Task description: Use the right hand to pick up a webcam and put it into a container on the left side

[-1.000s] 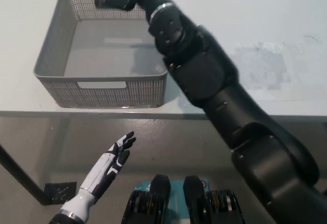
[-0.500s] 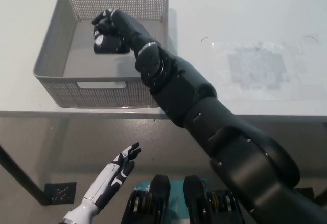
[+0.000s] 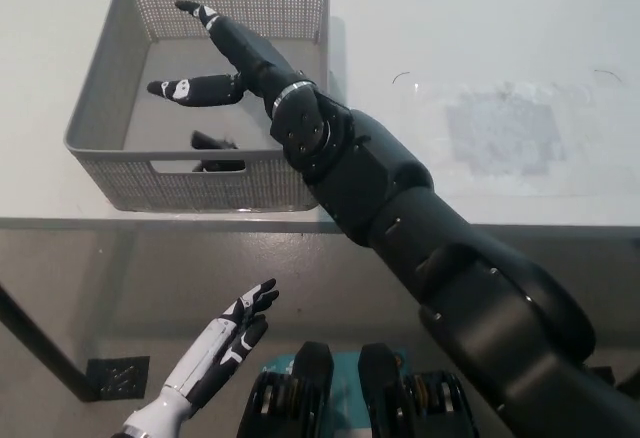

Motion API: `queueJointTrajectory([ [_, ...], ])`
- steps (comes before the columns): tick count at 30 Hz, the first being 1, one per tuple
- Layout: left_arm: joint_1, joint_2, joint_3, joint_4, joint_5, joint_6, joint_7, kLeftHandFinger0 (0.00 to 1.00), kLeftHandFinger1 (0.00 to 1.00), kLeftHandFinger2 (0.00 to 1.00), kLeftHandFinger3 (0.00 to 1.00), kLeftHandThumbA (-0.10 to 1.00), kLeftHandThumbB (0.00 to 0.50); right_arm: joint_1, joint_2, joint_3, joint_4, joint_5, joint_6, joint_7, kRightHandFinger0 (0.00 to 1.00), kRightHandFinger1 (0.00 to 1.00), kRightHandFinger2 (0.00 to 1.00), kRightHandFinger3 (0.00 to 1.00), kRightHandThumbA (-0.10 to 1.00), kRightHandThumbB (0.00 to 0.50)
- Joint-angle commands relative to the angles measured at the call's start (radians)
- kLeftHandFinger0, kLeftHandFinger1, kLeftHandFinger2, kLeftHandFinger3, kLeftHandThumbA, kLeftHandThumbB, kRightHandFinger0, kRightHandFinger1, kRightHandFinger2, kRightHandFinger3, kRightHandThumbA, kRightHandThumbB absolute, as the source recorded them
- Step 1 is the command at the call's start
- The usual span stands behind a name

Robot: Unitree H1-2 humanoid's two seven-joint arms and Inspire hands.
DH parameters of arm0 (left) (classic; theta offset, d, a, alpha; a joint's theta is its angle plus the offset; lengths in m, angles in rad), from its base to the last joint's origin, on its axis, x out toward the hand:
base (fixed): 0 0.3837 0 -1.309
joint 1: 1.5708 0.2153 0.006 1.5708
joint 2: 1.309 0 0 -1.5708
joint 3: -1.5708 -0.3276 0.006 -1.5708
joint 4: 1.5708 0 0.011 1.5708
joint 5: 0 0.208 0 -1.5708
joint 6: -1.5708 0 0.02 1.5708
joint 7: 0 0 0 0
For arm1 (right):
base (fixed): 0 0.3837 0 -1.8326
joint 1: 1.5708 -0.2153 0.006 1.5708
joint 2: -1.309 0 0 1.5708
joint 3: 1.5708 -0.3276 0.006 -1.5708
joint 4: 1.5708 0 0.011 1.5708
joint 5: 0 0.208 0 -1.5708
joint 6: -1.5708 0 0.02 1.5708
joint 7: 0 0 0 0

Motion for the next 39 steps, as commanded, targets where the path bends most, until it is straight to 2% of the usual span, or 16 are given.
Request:
queueJointTrajectory([
  [1, -0.023, 0.008, -0.004, -0.028, 0.001, -0.021, -0.013, 1.0, 1.0, 1.0, 1.0, 0.98, 0.173, -0.065, -0.021, -0.007, -0.069, 0.007, -0.073, 0.015, 1.0, 1.0, 1.0, 1.0, 1.0, 0.417],
  [5, -0.025, 0.006, -0.002, -0.025, -0.001, -0.024, -0.013, 1.0, 1.0, 1.0, 1.0, 0.98, 0.174, -0.062, -0.039, -0.042, -0.146, 0.036, -0.105, 0.008, 1.0, 1.0, 1.0, 1.0, 1.0, 0.4],
  [8, -0.026, 0.005, -0.003, -0.017, 0.003, -0.043, -0.01, 1.0, 1.0, 1.0, 1.0, 0.98, 0.162, -0.061, -0.065, -0.081, -0.259, 0.056, -0.12, -0.007, 1.0, 1.0, 1.0, 1.0, 1.0, 0.422],
  [10, -0.021, 0.004, -0.003, -0.023, 0.002, -0.037, -0.011, 1.0, 1.0, 1.0, 1.0, 0.97, 0.167, -0.046, -0.08, -0.11, -0.359, 0.073, -0.107, -0.001, 1.0, 1.0, 1.0, 1.0, 1.0, 0.417],
  [13, -0.021, 0.005, -0.005, -0.02, 0.008, -0.044, -0.011, 1.0, 1.0, 1.0, 1.0, 0.97, 0.165, 0.023, -0.131, -0.159, -0.671, 0.11, 0.012, 0.07, 1.0, 1.0, 1.0, 1.0, 1.0, 0.343],
  [15, -0.021, 0.004, -0.005, -0.017, 0.005, -0.045, -0.014, 1.0, 1.0, 1.0, 1.0, 0.98, 0.164, 0.056, -0.155, -0.182, -0.8, 0.131, 0.053, 0.091, 1.0, 1.0, 1.0, 1.0, 1.0, 0.357],
  [22, -0.048, 0.003, -0.003, -0.02, 0.006, -0.018, -0.02, 1.0, 1.0, 1.0, 1.0, 0.98, 0.181, 0.227, -0.292, -0.267, -1.248, 0.178, 0.161, 0.149, 1.0, 1.0, 1.0, 1.0, 1.0, 0.317],
  [27, -0.035, 0.007, 0.003, -0.014, -0.007, -0.025, -0.022, 1.0, 1.0, 1.0, 1.0, 0.99, 0.186, 0.408, -0.369, -0.328, -1.504, 0.255, 0.225, 0.172, 1.0, 1.0, 1.0, 1.0, 1.0, 0.318],
  [30, -0.05, -0.005, 0.011, 0.011, -0.004, -0.039, -0.004, 1.0, 1.0, 1.0, 1.0, 0.99, 0.179, 0.514, -0.405, -0.337, -1.56, 0.323, 0.195, 0.195, 1.0, 1.0, 1.0, 1.0, 1.0, 0.334],
  [32, -0.032, -0.002, 0.019, 0.008, -0.005, -0.039, 0.003, 1.0, 1.0, 1.0, 1.0, 1.0, 0.172, 0.56, -0.403, -0.324, -1.562, 0.333, 0.181, 0.198, 1.0, 1.0, 1.0, 1.0, 1.0, 0.366],
  [33, -0.013, 0.006, 0.023, -0.002, -0.004, -0.023, 0.003, 1.0, 1.0, 1.0, 1.0, 1.0, 0.194, 0.645, -0.41, -0.31, -1.582, 0.322, 0.154, 0.2, 1.0, 1.0, 1.0, 1.0, 1.0, 0.318],
  [34, -0.005, 0.001, 0.023, -0.001, -0.002, -0.022, 0.007, 1.0, 1.0, 1.0, 1.0, 1.0, 0.192, 0.676, -0.42, -0.304, -1.584, 0.322, 0.143, 0.206, 1.0, 1.0, 1.0, 1.0, 1.0, 0.294],
  [35, -0.008, 0.002, 0.025, 0.007, -0.007, -0.021, 0.005, 1.0, 1.0, 1.0, 1.0, 1.0, 0.19, 0.715, -0.429, -0.299, -1.582, 0.32, 0.128, 0.208, 1.0, 1.0, 1.0, 1.0, 1.0, 0.282],
  [37, -0.013, 0.003, 0.028, 0.012, -0.012, -0.015, 0.001, 1.0, 1.0, 1.0, 1.0, 1.0, 0.191, 0.769, -0.434, -0.298, -1.584, 0.326, 0.125, 0.208, 1.0, 1.0, 1.0, 1.0, 1.0, 0.29],
  [39, -0.002, -0.01, 0.02, 0.008, -0.005, -0.022, 0.005, 1.0, 1.0, 1.0, 1.0, 1.0, 0.182, 0.853, -0.452, -0.301, -1.585, 0.353, 0.106, 0.217, 1.0, 1.0, 1.0, 1.0, 1.0, 0.264],
])
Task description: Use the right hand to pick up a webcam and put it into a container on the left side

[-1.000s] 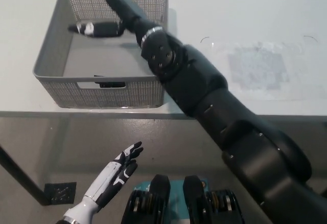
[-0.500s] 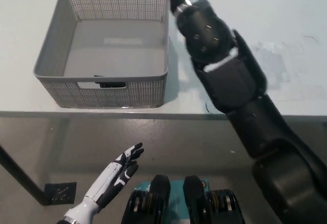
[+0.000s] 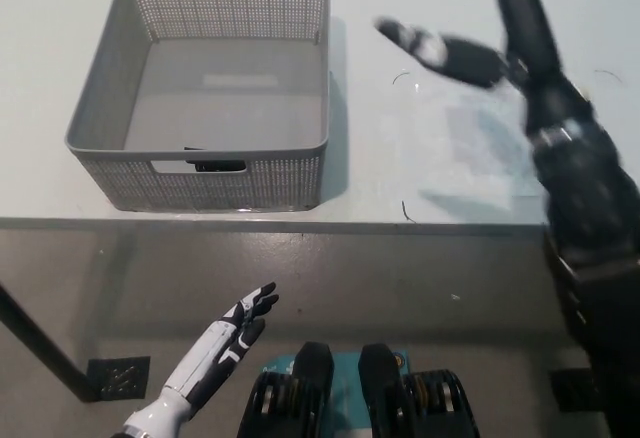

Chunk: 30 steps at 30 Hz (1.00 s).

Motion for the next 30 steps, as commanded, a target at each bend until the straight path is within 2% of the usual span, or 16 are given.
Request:
queueJointTrajectory([
  [1, 0.0, -0.011, 0.014, -0.014, -0.013, -0.035, 0.018, 1.0, 1.0, 1.0, 1.0, 1.0, 0.171, 0.204, -0.101, -0.059, -0.296, 0.217, 0.025, 0.117, 1.0, 1.0, 1.0, 1.0, 1.0, 0.267],
  [3, 0.004, -0.016, 0.019, -0.016, -0.027, -0.042, 0.017, 1.0, 1.0, 1.0, 1.0, 1.0, 0.182, 0.252, -0.106, -0.057, -0.306, 0.227, 0.044, 0.12, 1.0, 1.0, 1.0, 1.0, 1.0, 0.264],
  [6, 0.014, -0.013, 0.027, -0.03, -0.015, -0.034, 0.023, 1.0, 1.0, 1.0, 1.0, 1.0, 0.197, 0.37, -0.079, -0.044, -0.283, 0.265, 0.007, 0.115, 1.0, 1.0, 1.0, 1.0, 1.0, 0.25],
  [7, 0.013, -0.018, 0.026, -0.023, -0.016, -0.039, 0.023, 1.0, 1.0, 1.0, 1.0, 1.0, 0.206, 0.412, -0.071, -0.04, -0.276, 0.284, -0.006, 0.118, 1.0, 1.0, 1.0, 1.0, 1.0, 0.224],
  [8, 0.013, -0.024, 0.027, -0.018, -0.02, -0.039, 0.024, 1.0, 1.0, 1.0, 1.0, 1.0, 0.21, 0.463, -0.064, -0.029, -0.257, 0.296, -0.023, 0.13, 1.0, 1.0, 1.0, 1.0, 1.0, 0.172],
  [9, 0.015, -0.027, 0.027, -0.017, -0.021, -0.04, 0.024, 1.0, 1.0, 1.0, 1.0, 1.0, 0.205, 0.484, -0.057, -0.026, -0.251, 0.294, -0.031, 0.129, 1.0, 1.0, 1.0, 1.0, 1.0, 0.161],
  [13, 0.028, -0.027, 0.035, -0.021, -0.03, -0.04, 0.021, 1.0, 1.0, 1.0, 1.0, 1.0, 0.205, 0.586, 0.019, -0.009, -0.164, 0.319, -0.047, 0.126, 1.0, 1.0, 1.0, 1.0, 1.0, 0.161],
  [16, 0.036, -0.029, 0.041, -0.021, -0.029, -0.046, 0.027, 1.0, 1.0, 1.0, 1.0, 1.0, 0.203, 0.62, 0.039, 0.006, -0.093, 0.313, -0.096, 0.147, 1.0, 1.0, 1.0, 1.0, 1.0, 0.162],
  [23, 0.059, -0.032, 0.053, -0.014, -0.034, -0.06, 0.03, 1.0, 1.0, 1.0, 1.0, 1.0, 0.193, 0.704, 0.056, 0.019, 0.036, 0.301, -0.183, 0.174, 1.0, 1.0, 1.0, 1.0, 1.0, 0.114],
  [24, 0.06, -0.034, 0.055, -0.01, -0.034, -0.064, 0.032, 1.0, 1.0, 1.0, 1.0, 1.0, 0.192, 0.702, 0.056, 0.014, 0.061, 0.304, -0.188, 0.174, 1.0, 1.0, 1.0, 1.0, 1.0, 0.141],
  [30, 0.075, -0.042, 0.065, -0.005, -0.03, -0.067, 0.031, 1.0, 1.0, 1.0, 1.0, 1.0, 0.205, 0.692, 0.057, -0.002, 0.137, 0.306, -0.214, 0.174, 1.0, 1.0, 1.0, 1.0, 1.0, 0.163],
])
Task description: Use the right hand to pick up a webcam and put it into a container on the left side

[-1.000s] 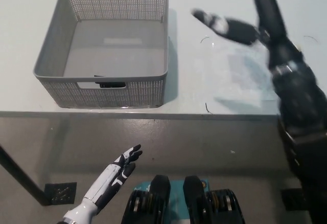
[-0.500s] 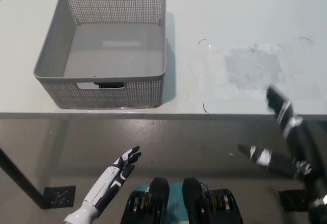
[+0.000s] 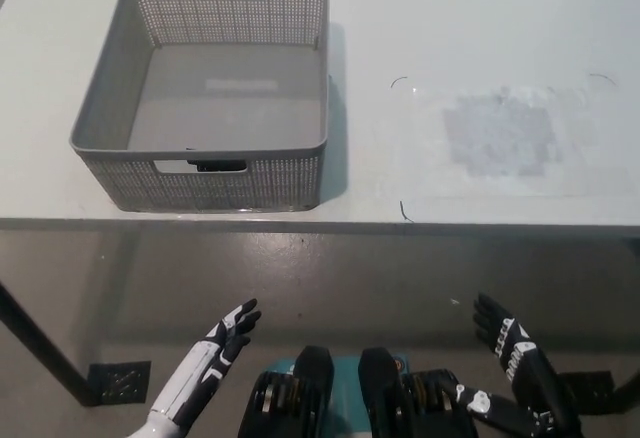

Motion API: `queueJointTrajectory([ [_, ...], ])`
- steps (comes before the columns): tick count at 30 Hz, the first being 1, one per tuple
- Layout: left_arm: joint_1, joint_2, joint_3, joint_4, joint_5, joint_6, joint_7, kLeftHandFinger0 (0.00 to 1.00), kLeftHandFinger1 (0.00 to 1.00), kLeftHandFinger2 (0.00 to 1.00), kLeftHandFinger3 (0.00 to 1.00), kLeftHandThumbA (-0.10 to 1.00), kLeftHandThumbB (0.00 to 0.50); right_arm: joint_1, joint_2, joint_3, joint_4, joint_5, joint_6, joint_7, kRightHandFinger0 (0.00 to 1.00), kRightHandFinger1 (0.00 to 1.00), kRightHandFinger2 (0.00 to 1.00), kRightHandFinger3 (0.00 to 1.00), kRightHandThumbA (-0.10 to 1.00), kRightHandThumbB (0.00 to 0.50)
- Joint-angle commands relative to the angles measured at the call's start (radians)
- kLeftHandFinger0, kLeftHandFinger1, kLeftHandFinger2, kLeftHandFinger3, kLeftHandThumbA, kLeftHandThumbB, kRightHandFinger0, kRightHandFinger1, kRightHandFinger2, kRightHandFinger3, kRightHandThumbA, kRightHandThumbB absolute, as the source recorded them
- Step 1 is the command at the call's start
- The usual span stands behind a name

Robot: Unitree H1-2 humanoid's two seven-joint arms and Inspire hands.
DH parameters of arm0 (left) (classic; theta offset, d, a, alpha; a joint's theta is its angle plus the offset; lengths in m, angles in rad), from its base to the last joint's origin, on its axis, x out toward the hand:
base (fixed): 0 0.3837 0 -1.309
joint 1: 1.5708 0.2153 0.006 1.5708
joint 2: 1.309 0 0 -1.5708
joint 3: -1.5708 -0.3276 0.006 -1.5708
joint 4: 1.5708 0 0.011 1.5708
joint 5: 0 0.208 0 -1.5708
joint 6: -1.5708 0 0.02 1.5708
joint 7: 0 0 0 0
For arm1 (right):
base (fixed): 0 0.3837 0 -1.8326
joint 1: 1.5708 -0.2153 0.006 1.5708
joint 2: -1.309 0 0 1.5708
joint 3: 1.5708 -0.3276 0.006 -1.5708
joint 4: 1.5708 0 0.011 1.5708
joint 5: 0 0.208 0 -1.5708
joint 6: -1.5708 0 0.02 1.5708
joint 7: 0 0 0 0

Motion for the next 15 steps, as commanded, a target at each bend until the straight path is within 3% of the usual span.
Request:
queueJointTrajectory([
  [1, 0.007, -0.014, 0.011, -0.006, -0.021, -0.046, 0.025, 1.0, 1.0, 1.0, 1.0, 1.0, 0.205, -0.008, -0.002, -0.011, 0.01, 0.031, -0.09, 0.027, 1.0, 1.0, 1.0, 1.0, 1.0, 0.164],
  [15, 0.008, -0.02, 0.023, 0.004, -0.01, -0.053, 0.032, 1.0, 1.0, 1.0, 1.0, 1.0, 0.19, -0.011, -0.006, -0.012, 0.021, 0.026, -0.097, 0.027, 1.0, 1.0, 1.0, 1.0, 1.0, 0.204],
])
